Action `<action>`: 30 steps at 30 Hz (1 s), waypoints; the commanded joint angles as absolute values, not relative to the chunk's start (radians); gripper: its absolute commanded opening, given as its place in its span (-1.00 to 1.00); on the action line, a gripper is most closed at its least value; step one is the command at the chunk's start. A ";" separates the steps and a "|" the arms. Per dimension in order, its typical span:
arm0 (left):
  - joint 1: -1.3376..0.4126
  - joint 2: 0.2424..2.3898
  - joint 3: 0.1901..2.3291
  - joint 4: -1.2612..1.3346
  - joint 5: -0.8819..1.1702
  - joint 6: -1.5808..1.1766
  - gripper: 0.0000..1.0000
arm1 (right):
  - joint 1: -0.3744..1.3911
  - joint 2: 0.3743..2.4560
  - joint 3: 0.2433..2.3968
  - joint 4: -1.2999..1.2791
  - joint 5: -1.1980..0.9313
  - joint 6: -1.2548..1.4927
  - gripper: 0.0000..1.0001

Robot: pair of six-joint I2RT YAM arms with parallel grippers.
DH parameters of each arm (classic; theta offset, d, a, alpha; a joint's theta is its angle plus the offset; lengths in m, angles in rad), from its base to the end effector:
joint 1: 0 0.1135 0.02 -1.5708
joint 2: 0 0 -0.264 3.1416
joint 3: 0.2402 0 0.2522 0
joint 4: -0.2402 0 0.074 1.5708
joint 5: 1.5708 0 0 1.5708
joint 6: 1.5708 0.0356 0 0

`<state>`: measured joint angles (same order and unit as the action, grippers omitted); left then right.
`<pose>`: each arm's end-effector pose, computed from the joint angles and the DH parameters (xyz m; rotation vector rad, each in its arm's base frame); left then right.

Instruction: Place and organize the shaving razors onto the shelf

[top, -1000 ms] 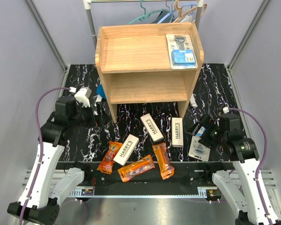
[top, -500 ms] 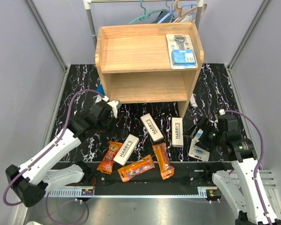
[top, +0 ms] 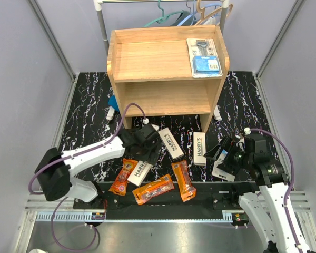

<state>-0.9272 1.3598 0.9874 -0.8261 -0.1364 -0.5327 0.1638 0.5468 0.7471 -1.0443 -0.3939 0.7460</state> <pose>0.1566 -0.2006 0.2366 0.5074 2.7204 -0.2067 0.0902 0.0287 0.2784 0.5397 2.4670 0.8721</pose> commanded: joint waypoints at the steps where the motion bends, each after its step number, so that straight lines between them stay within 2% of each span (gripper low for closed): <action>1: -0.943 1.437 1.003 -0.753 -0.184 -0.549 0.98 | 0.167 0.529 0.730 -1.037 -0.440 0.741 0.99; 6: -0.948 1.497 0.991 -0.746 -0.238 -0.549 0.98 | 0.166 0.514 0.721 -1.037 -0.446 0.741 1.00; 17: -0.948 1.609 0.974 -0.684 -0.209 -0.506 0.90 | 0.167 0.483 0.703 -1.045 -0.449 0.758 0.99; 21: -0.946 1.626 0.966 -0.646 -0.190 -0.503 0.49 | 0.167 0.482 0.693 -1.042 -0.449 0.758 0.99; 27: -0.943 1.654 0.969 -0.643 -0.186 -0.485 0.26 | 0.167 0.480 0.692 -1.042 -0.449 0.758 0.99; 30: -0.942 1.652 0.960 -0.643 -0.183 -0.485 -0.04 | 0.166 0.482 0.687 -1.040 -0.451 0.758 0.99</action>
